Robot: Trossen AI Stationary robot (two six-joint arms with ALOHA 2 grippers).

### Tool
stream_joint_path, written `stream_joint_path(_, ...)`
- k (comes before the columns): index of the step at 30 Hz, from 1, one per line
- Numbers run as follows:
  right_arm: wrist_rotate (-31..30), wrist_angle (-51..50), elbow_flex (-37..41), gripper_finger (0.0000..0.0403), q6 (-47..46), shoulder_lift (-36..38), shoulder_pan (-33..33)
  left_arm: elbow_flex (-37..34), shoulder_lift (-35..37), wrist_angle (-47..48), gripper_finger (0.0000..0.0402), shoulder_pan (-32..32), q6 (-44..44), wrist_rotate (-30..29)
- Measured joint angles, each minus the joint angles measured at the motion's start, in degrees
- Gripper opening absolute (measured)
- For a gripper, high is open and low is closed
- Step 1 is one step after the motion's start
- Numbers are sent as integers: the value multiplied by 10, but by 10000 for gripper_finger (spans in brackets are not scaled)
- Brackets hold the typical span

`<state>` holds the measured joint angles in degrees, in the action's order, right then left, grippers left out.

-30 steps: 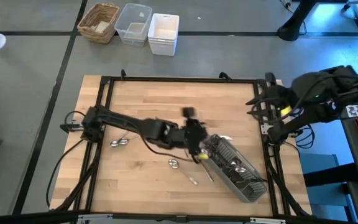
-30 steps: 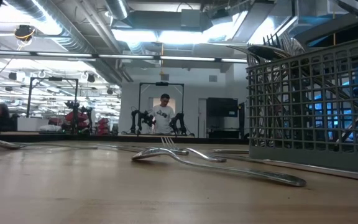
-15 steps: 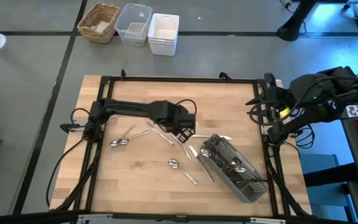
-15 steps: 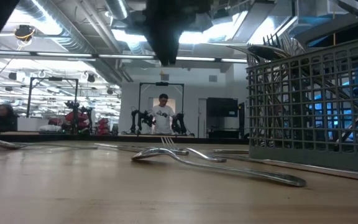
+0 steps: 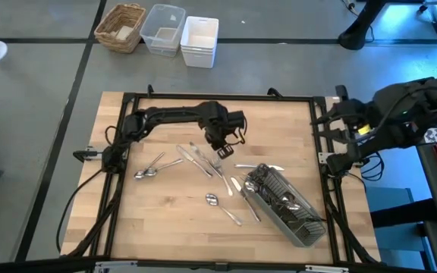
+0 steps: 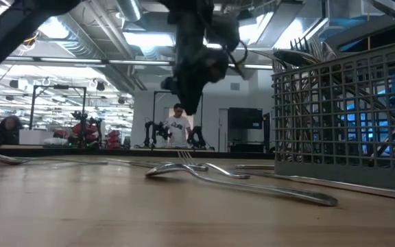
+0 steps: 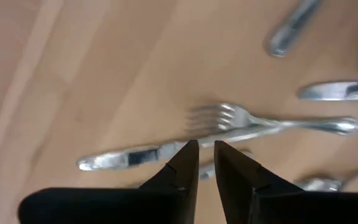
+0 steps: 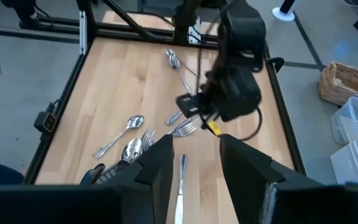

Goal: Sort silverware
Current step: Put the silver fork into the gray silverware basket

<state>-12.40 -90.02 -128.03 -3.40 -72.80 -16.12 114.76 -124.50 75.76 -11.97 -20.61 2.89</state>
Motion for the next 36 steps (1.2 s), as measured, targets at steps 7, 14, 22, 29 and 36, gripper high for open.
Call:
stream_joint_path(7,0,0,0,133,0,27,0,0,-32,-1,35,-42,33,-7)
stream_joint_path(14,-1,1,3,133,0,38,0,0,-55,18,76,-42,69,-33)
stream_joint_path(22,-4,0,56,133,0,58,0,0,-64,3,91,-38,104,-35)
stream_joint_path(29,-5,0,121,133,-8,73,0,0,-64,-49,87,-38,87,-35)
stream_joint_path(36,-5,0,168,133,-29,90,0,0,-66,-7,87,-42,101,17)
